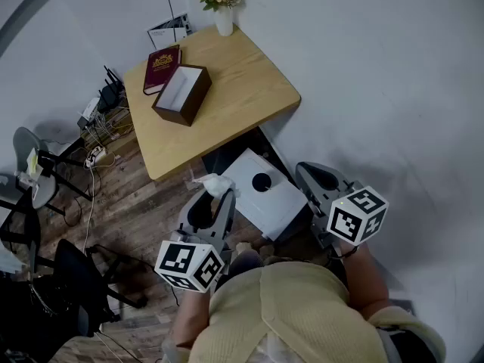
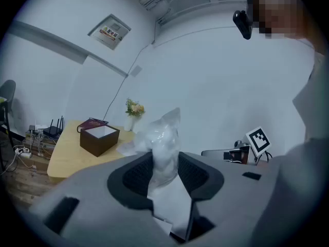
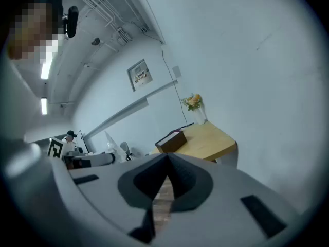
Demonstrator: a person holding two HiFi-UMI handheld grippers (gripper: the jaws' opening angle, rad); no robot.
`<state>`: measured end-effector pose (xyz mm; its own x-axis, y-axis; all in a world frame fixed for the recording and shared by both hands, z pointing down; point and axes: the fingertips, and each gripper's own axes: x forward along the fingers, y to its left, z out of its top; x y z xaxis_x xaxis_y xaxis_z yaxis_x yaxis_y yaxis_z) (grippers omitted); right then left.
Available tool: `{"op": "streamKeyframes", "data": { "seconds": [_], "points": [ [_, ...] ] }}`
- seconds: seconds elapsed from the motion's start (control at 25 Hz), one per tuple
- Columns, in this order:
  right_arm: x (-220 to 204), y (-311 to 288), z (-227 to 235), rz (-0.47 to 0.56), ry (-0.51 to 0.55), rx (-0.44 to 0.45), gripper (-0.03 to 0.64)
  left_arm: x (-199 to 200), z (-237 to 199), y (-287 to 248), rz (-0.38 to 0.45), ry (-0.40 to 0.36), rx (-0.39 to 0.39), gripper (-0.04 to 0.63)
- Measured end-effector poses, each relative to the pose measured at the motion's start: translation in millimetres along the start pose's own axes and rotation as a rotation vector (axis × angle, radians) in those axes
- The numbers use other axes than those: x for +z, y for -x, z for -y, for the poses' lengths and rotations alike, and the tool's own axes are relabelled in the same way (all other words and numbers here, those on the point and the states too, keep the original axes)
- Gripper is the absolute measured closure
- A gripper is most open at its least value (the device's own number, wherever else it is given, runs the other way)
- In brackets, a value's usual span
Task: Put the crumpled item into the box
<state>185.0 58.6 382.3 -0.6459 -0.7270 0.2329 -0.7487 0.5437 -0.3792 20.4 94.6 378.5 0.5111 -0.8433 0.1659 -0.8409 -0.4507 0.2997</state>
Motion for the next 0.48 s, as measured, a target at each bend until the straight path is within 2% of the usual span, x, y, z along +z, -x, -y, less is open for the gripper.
{"op": "streamKeyframes", "data": {
  "seconds": [0.48],
  "points": [
    [4.8, -1.0, 10.5, 0.006, -0.001, 0.004, 0.588, -2.2, 7.6, -13.7, -0.008, 0.003, 0.001, 0.434]
  ]
}}
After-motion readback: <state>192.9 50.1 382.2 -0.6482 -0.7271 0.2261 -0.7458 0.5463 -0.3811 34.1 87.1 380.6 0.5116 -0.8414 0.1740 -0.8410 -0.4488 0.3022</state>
